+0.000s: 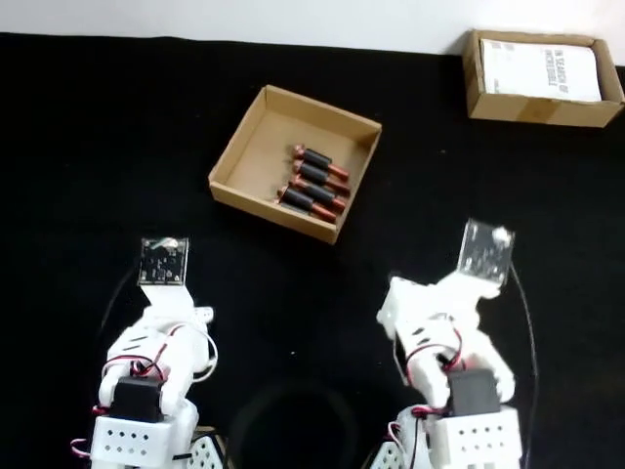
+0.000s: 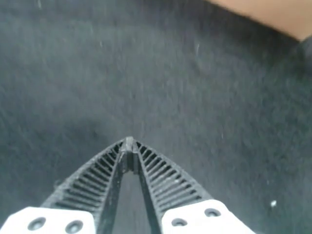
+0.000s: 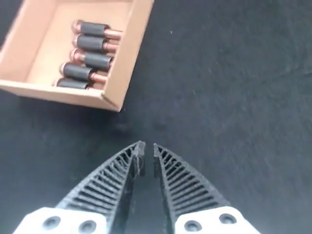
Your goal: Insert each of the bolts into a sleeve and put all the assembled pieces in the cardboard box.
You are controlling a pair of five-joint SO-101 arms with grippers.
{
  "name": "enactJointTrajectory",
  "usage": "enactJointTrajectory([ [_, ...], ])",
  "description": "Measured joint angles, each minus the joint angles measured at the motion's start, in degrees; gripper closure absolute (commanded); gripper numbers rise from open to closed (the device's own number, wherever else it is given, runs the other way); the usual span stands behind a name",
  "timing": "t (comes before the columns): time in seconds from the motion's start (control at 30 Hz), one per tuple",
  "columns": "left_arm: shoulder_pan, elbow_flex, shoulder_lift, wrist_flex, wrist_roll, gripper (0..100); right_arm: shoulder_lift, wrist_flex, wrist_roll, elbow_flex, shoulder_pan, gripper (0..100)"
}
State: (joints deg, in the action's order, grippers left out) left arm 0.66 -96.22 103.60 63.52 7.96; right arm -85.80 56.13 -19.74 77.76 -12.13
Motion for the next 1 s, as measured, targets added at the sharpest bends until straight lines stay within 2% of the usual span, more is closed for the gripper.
enactJointTrajectory([
  [0.2, 0.26, 0.00, 0.00, 3.34, 0.00, 99, -11.08, -0.97, 6.95, 17.49, 0.35, 98.4],
  [0.37, 0.26, 0.00, 0.00, 6.15, -0.09, 99, -17.85, 5.19, 9.32, 18.02, 1.23, 98.4],
  [0.57, 0.26, 0.00, 0.00, 11.34, -0.09, 99, -18.20, 13.45, 10.73, 18.02, 2.02, 98.4],
  [1.0, 0.26, 0.00, 0.00, 12.22, -0.09, 99, -18.20, 14.51, 10.90, 18.02, 2.02, 98.4],
])
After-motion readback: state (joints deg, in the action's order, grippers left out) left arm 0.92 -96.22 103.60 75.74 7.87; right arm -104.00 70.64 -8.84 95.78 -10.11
